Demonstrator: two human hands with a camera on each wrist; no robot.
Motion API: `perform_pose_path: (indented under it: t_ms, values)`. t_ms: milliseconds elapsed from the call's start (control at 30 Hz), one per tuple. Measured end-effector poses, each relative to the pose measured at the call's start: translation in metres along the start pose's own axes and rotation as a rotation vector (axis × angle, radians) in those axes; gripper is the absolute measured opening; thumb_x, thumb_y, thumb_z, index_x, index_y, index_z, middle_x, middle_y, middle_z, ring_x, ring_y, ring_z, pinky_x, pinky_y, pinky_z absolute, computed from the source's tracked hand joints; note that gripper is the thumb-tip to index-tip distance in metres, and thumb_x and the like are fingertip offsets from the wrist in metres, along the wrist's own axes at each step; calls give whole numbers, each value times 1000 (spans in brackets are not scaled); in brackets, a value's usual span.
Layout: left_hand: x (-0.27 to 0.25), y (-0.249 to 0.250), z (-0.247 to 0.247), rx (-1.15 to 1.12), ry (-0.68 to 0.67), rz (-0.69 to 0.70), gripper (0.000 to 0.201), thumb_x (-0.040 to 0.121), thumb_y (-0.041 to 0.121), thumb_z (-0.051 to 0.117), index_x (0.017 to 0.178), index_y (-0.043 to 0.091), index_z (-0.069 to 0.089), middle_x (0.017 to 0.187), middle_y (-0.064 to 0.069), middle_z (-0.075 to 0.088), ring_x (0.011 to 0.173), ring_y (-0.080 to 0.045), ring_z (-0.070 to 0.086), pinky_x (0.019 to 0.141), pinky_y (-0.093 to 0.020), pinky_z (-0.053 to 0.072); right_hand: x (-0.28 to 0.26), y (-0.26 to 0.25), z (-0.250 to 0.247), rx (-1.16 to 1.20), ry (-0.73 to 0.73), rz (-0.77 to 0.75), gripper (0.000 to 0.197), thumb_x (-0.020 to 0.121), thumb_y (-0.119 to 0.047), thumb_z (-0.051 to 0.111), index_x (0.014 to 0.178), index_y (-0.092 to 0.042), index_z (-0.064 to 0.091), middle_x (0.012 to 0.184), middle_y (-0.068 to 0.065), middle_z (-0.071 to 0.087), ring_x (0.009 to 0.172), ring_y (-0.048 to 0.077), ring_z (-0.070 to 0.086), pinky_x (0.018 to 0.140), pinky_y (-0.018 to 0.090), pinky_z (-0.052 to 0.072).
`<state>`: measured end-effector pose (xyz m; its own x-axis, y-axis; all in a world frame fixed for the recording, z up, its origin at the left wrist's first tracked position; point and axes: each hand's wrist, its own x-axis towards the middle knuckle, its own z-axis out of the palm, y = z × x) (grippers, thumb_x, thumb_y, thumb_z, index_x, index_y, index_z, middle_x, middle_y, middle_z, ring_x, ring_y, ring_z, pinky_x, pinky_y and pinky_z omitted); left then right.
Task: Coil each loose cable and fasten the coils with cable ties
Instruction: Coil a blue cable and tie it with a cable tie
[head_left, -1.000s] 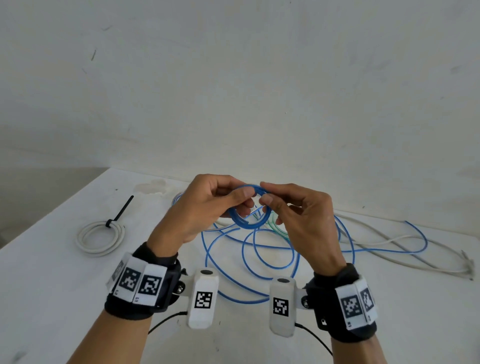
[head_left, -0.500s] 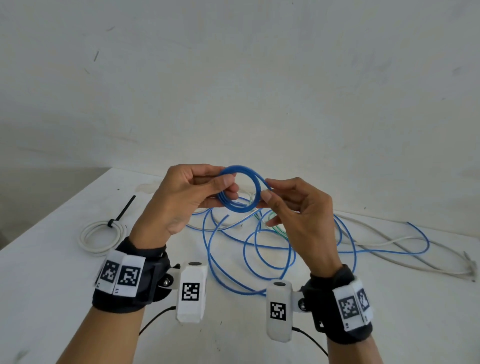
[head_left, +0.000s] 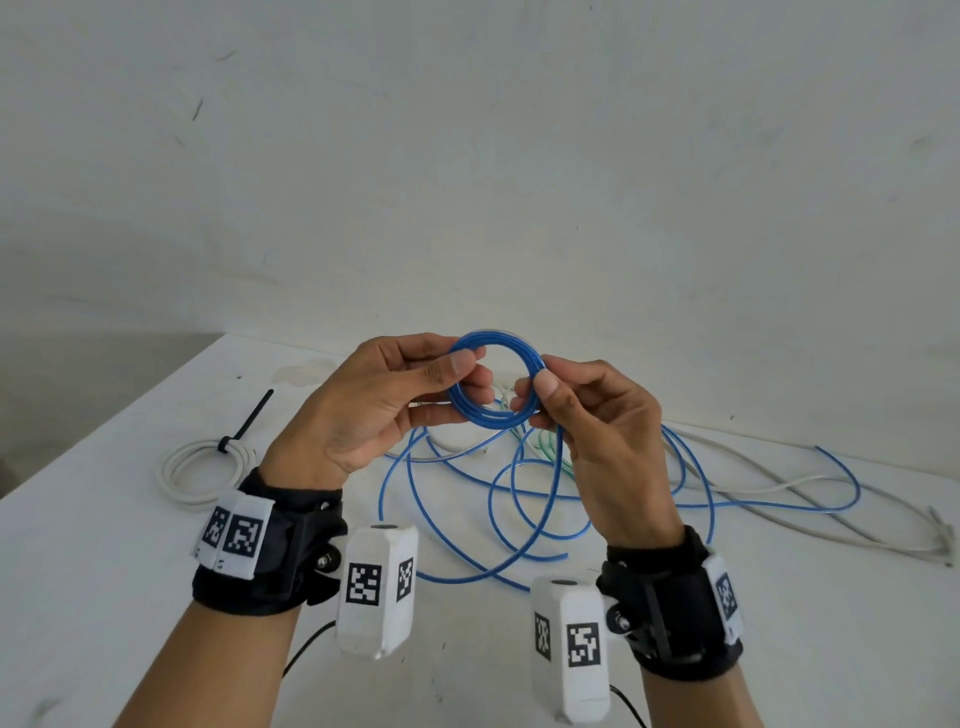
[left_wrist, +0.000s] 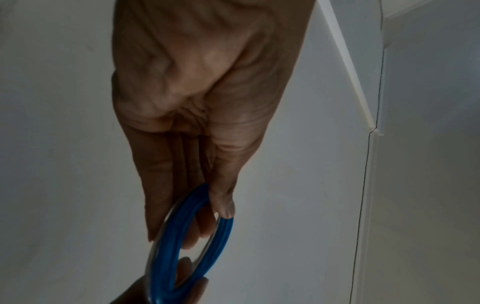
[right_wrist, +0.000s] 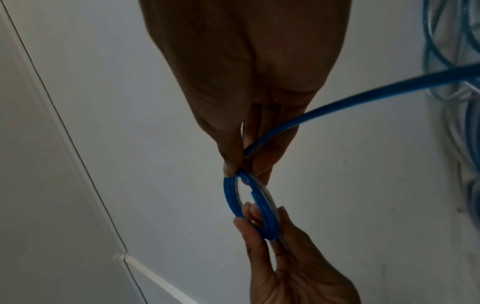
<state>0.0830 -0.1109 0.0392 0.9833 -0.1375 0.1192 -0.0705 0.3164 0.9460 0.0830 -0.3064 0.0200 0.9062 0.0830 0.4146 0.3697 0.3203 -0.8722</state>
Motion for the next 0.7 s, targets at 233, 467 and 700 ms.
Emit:
perform_pose_path:
  t_ms: [233, 467, 700]
  values:
    - [3, -3, 5, -47, 22, 6, 16, 77, 16, 66, 80, 15, 82, 83, -8, 77, 76, -18, 76, 66, -25, 60, -2, 4, 8, -126, 134, -123, 12, 94, -9, 68, 104, -4, 71, 83, 13, 77, 75, 24, 74, 65, 26, 57]
    - [3, -4, 1, -7, 44, 23, 16, 76, 17, 68, 86, 14, 79, 89, -11, 78, 85, -21, 77, 69, -26, 60, -3, 4, 12, -131, 145, -84, 7, 94, -10, 69, 98, -6, 72, 85, 9, 78, 83, 24, 77, 61, 26, 57]
    - [4, -7, 0, 21, 21, 18, 16, 77, 16, 69, 89, 13, 78, 95, -14, 78, 93, -24, 76, 74, -30, 61, -4, 4, 11, -23, 136, 39, 12, 98, -14, 64, 101, -4, 70, 92, 14, 77, 90, 23, 74, 62, 24, 54]
